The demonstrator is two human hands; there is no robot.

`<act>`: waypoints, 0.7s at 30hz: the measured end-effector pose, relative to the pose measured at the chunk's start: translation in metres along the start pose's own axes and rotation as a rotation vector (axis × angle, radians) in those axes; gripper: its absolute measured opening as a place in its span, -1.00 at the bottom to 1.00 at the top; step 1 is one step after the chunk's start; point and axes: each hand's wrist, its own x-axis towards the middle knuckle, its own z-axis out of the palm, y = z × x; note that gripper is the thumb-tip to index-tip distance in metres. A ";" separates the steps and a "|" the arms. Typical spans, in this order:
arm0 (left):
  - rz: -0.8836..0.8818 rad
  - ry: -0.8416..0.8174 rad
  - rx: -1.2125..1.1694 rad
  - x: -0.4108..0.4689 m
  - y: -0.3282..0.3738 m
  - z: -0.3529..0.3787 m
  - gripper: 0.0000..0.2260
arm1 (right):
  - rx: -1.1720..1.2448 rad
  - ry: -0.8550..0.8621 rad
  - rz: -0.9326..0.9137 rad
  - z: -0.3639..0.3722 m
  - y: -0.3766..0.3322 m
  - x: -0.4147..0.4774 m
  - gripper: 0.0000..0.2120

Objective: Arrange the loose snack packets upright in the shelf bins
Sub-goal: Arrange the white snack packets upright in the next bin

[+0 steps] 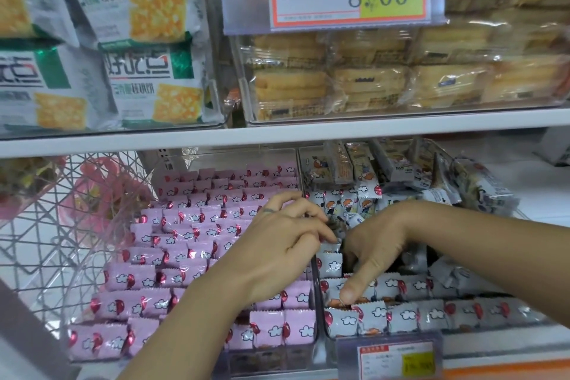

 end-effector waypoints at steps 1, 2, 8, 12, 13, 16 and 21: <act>-0.002 0.003 0.000 0.000 0.000 0.000 -0.59 | -0.005 0.048 -0.019 -0.001 0.000 -0.007 -0.20; -0.002 0.005 0.000 0.000 0.000 0.000 -0.59 | 0.041 0.135 -0.057 -0.001 0.002 -0.010 -0.19; 0.004 0.009 0.002 0.000 0.000 -0.001 -0.58 | 0.332 0.413 -0.168 0.003 0.010 -0.032 -0.48; 0.002 0.016 -0.007 0.000 -0.001 0.000 -0.59 | 0.474 0.634 -0.187 0.013 0.017 -0.034 -0.71; 0.002 0.021 -0.011 0.000 -0.001 0.001 -0.59 | 0.487 0.685 -0.188 0.016 0.017 -0.034 -0.77; -0.001 0.033 -0.036 -0.001 -0.002 0.002 -0.60 | 0.522 0.846 -0.159 0.026 0.012 -0.031 -0.90; 0.017 0.075 -0.098 -0.003 -0.003 0.003 -0.56 | 0.529 0.994 -0.047 0.036 0.015 -0.016 -0.73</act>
